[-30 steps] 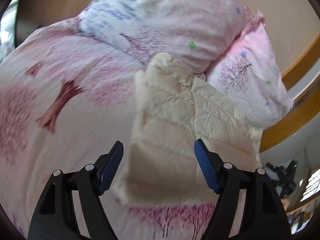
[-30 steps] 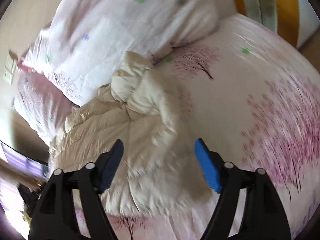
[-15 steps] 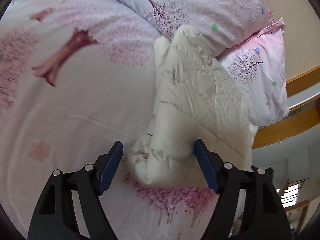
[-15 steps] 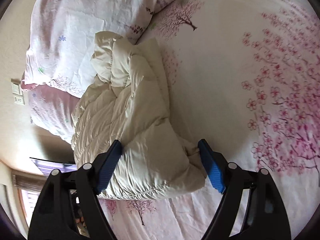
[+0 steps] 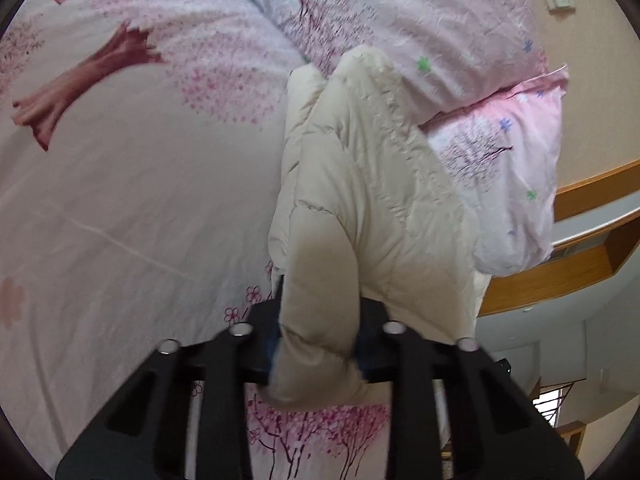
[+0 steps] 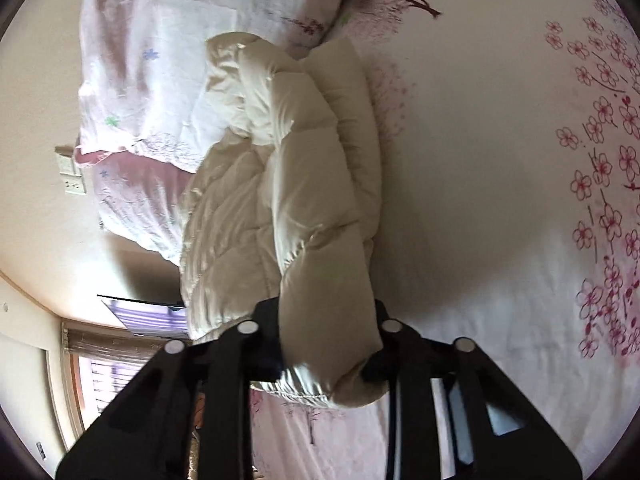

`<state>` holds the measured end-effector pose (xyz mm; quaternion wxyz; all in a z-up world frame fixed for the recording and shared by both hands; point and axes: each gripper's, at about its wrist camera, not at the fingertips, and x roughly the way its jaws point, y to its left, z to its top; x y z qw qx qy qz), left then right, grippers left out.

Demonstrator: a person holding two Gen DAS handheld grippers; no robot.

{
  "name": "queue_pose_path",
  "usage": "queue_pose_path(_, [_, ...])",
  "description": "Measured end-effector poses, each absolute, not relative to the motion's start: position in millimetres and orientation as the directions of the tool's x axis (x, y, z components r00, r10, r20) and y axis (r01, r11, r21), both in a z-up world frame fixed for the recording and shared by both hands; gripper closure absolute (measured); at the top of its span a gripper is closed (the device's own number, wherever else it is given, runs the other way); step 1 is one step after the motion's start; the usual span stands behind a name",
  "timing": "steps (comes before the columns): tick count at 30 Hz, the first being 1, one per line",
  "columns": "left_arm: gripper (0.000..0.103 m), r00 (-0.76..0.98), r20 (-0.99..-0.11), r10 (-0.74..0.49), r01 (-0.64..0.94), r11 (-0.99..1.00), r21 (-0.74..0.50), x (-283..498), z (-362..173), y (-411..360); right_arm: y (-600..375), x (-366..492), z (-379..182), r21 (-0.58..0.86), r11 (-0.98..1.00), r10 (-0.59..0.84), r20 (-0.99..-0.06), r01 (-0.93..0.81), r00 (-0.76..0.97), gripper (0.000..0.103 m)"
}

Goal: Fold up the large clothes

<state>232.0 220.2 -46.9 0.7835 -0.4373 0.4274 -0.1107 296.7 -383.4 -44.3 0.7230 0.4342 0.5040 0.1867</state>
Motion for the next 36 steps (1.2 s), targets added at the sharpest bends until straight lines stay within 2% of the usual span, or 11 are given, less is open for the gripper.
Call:
queue_pose_path(7, [0.086,0.700,-0.489,-0.520,-0.131,0.580,-0.804,193,-15,252,-358,275,-17,0.844,0.533,0.761,-0.511,0.064,0.401,0.083])
queue_pose_path(19, [0.086,0.741,-0.500,-0.448,-0.177,0.587,-0.790,87,-17,298,-313,203,-17,0.844,0.536,0.798,-0.508,0.002,0.324,0.082])
queue_pose_path(21, [0.086,0.728,-0.522,-0.444,-0.185,0.607,-0.773,80,-23,299,-307,196,-17,0.811,0.584,0.767,-0.551,-0.003,0.329,0.077])
queue_pose_path(23, [0.083,0.712,-0.539,-0.451,-0.194,0.611,-0.767,79,-31,298,-301,193,-14,0.732,0.682,0.684,-0.636,-0.004,0.357,0.061])
queue_pose_path(25, [0.074,0.705,-0.551,-0.447,-0.205,0.616,-0.761,79,-37,298,-298,188,-6,0.664,0.747,0.611,-0.685,-0.003,0.397,0.049])
queue_pose_path(27, [0.060,0.707,-0.557,-0.436,-0.211,0.621,-0.755,79,-39,299,-300,181,10,0.589,0.808,0.524,-0.715,-0.004,0.463,0.043])
queue_pose_path(28, [0.047,0.711,-0.561,-0.425,-0.214,0.629,-0.748,78,-38,299,-300,178,19,0.550,0.835,0.479,-0.722,-0.005,0.500,0.040])
queue_pose_path(29, [0.041,0.716,-0.566,-0.409,-0.217,0.640,-0.737,77,-35,299,-300,175,30,0.510,0.860,0.432,-0.723,-0.005,0.539,0.037])
queue_pose_path(32, [0.029,0.729,-0.586,-0.354,-0.217,0.692,-0.689,72,-25,300,-283,167,64,0.394,0.918,0.322,-0.689,-0.037,0.649,0.037])
queue_pose_path(34, [0.028,0.732,-0.601,-0.322,-0.224,0.719,-0.658,69,-18,300,-263,164,74,0.359,0.927,0.338,-0.667,-0.111,0.664,0.038])
queue_pose_path(36, [0.028,0.732,-0.610,-0.304,-0.236,0.726,-0.646,65,-15,301,-236,162,77,0.320,0.928,0.364,-0.659,-0.193,0.658,0.047])
